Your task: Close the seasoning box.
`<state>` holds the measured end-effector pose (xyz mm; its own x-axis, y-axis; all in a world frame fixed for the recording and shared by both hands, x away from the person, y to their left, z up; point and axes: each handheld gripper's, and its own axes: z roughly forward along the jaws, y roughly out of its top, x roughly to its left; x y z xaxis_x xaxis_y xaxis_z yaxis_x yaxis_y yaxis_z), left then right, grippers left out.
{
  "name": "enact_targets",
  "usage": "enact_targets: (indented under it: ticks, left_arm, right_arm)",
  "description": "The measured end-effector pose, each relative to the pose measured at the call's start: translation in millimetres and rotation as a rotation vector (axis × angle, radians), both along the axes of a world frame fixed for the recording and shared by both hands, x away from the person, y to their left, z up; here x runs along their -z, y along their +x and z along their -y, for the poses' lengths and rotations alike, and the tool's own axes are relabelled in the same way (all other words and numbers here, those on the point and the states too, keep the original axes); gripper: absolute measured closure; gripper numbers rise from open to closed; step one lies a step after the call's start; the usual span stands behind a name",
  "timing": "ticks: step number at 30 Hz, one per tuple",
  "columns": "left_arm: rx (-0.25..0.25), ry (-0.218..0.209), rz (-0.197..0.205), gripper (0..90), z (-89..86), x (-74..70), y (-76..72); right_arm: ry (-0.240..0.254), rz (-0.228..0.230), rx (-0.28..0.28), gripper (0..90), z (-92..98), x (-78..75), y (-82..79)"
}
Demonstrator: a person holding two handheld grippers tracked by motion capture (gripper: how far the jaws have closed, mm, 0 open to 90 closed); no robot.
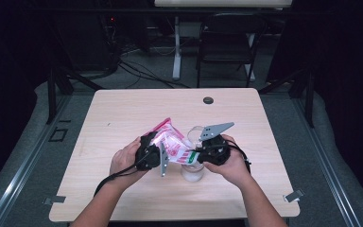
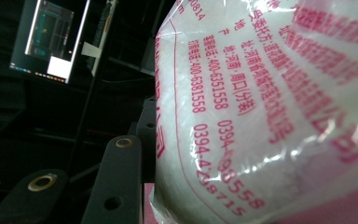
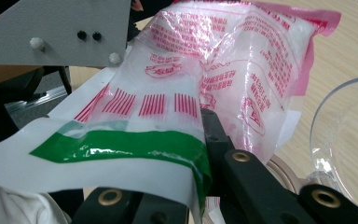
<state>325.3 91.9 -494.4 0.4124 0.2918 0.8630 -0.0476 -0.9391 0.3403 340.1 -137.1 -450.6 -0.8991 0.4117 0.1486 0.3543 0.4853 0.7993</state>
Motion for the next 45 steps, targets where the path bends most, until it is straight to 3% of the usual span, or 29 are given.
enact_targets:
  ticks: [13, 22, 45]
  left_arm:
    - [0.015, 0.047, 0.017, 64.1, 5.7, -6.5, -1.5]
    - [0.029, 0.086, 0.048, 64.4, 8.0, -8.2, -2.5]
    - [0.033, 0.138, 0.101, 64.6, 11.4, -5.3, -3.6]
  right_arm:
    - [-0.002, 0.008, 0.022, 90.0, 6.6, 2.2, -0.7]
    - [-0.057, 0.052, 0.049, 90.0, 6.1, 5.0, -2.5]
    - [-0.072, 0.015, 0.034, 90.0, 7.5, 13.0, 1.6]
